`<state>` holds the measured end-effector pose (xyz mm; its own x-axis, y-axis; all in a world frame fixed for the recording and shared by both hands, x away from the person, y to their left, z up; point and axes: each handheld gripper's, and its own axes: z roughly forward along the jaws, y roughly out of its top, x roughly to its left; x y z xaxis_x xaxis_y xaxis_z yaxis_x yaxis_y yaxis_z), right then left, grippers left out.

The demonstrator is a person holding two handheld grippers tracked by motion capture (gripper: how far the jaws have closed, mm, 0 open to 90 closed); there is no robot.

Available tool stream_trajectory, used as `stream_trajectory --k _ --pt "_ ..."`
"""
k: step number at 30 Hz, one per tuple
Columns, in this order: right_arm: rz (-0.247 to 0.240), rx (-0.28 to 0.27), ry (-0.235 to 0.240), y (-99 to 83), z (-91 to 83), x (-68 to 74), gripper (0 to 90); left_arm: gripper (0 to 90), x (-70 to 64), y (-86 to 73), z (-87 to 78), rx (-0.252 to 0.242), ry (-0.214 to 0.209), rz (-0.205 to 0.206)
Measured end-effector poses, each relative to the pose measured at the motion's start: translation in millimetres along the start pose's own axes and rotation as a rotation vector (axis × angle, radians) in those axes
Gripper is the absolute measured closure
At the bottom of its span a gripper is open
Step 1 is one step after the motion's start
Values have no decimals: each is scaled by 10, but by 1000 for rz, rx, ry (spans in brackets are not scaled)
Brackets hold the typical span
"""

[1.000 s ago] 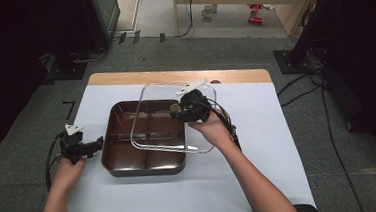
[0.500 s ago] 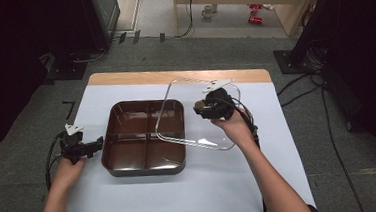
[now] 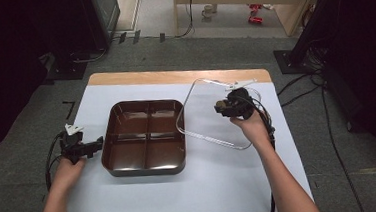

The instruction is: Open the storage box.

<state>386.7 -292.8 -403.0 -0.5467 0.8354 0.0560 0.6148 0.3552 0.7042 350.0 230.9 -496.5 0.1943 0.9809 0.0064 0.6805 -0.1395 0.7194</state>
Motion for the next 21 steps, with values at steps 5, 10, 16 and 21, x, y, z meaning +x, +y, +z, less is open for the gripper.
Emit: stream_trajectory --k 5,10,16,21 --pt "41 -2 -18 -86 -9 -146 588 121 0 0 0 0 0 0" --pt "89 -3 -44 -186 4 -297 589 122 0 0 0 0 0 0" --pt "124 15 -84 -290 80 -457 588 122 0 0 0 0 0 0" --pt "151 14 -115 -377 161 -557 588 121 0 0 0 0 0 0"
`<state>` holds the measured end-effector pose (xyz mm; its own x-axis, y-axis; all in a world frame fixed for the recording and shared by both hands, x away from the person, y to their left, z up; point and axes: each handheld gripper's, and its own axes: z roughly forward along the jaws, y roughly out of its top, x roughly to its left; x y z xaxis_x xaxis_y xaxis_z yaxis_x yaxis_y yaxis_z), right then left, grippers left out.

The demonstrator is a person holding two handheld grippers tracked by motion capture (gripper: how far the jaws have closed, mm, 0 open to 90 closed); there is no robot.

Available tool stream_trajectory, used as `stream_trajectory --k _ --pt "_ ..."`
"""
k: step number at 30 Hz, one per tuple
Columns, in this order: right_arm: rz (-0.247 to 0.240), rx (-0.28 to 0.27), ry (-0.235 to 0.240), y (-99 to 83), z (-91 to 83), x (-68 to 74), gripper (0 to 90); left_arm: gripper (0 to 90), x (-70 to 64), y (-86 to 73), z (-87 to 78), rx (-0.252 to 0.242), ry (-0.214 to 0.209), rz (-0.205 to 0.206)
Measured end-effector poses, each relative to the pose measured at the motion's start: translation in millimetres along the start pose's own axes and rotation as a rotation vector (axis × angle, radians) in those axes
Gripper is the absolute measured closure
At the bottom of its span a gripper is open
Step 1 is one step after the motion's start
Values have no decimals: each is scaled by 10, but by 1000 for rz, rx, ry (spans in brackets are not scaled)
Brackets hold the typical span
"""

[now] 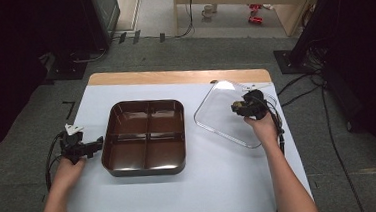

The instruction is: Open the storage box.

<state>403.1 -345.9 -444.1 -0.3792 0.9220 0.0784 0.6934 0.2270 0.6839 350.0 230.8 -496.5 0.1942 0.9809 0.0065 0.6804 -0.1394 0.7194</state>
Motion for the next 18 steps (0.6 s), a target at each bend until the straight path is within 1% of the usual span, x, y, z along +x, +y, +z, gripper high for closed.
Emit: stream_trajectory --k 6,13,15,18 --pt "48 21 -15 -93 143 -97 588 122 0 0 0 0 0 0" --pt "64 29 -45 -160 260 -122 587 122 0 0 0 0 0 0" --pt "67 18 -45 -172 268 -125 587 122 0 0 0 0 0 0" --pt "71 19 -46 -170 273 -124 586 122 0 0 0 0 0 0"
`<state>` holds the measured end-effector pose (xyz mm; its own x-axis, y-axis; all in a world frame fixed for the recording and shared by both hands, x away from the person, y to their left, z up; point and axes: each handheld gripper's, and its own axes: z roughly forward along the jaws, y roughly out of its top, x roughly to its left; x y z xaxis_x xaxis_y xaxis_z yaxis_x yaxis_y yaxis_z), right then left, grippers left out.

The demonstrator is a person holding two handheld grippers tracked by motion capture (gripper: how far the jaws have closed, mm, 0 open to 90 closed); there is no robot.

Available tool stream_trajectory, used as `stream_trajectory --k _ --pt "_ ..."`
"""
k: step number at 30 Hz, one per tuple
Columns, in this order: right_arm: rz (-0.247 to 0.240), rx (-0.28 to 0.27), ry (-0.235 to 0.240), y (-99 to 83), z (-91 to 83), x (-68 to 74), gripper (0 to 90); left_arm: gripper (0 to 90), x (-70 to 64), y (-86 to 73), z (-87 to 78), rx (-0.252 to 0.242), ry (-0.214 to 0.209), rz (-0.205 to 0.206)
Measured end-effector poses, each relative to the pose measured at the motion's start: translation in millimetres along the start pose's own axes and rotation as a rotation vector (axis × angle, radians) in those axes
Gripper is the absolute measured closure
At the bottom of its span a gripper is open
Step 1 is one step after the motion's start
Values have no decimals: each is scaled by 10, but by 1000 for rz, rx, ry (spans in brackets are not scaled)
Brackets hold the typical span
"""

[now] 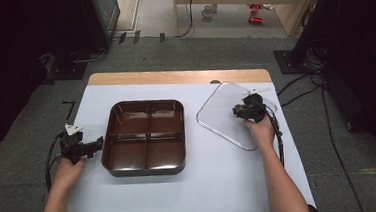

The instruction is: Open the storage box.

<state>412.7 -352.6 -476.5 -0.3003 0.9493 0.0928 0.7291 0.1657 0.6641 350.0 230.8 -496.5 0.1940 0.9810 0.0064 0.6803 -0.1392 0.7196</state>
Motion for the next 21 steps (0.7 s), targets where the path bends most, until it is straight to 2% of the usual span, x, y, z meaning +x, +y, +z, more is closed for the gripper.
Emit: stream_trajectory --k 5,9,12,17,21 --pt "10 10 -9 14 -22 15 567 122 0 0 -1 0 0 1" --pt "16 -3 4 31 -85 38 480 122 0 0 0 0 0 0" --pt "2 -11 2 47 -154 63 464 122 0 0 0 0 0 0" --pt "4 -40 40 52 -297 112 462 121 0 0 -1 0 0 1" --pt "-25 -52 62 24 -370 184 456 122 0 0 -1 0 0 1"
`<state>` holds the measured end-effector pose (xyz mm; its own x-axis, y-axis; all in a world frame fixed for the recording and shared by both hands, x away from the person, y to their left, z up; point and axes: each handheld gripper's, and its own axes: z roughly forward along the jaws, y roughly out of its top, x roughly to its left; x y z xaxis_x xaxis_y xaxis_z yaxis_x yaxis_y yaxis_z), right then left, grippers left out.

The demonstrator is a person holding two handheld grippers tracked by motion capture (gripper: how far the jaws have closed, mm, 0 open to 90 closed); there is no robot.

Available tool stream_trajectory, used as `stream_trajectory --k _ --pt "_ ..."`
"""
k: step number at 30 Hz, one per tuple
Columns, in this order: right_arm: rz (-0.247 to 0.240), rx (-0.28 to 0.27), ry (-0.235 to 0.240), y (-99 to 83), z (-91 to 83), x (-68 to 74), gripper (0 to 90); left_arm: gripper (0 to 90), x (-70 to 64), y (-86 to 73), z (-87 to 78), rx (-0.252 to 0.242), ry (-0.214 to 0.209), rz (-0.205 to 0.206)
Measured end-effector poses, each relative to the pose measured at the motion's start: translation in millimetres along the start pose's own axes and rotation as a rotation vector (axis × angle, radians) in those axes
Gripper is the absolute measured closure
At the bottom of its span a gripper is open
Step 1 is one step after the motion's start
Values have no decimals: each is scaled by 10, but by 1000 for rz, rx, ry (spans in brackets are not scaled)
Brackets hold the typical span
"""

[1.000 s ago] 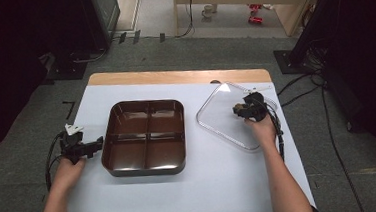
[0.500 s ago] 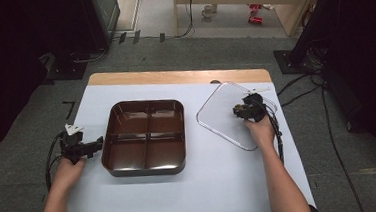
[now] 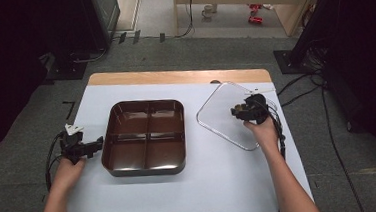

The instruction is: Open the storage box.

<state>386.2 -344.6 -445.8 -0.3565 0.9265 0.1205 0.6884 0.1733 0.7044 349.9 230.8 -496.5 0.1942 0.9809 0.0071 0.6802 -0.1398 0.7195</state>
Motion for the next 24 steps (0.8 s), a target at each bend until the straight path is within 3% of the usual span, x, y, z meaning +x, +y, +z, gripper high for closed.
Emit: stream_trajectory --k 6,17,24 --pt "-36 -24 61 -31 -95 161 452 122 0 0 0 0 0 0" --pt "-145 -30 117 -99 -227 553 452 122 0 0 0 0 0 0" --pt "-166 -36 157 -177 -250 712 452 122 0 0 0 0 0 0"
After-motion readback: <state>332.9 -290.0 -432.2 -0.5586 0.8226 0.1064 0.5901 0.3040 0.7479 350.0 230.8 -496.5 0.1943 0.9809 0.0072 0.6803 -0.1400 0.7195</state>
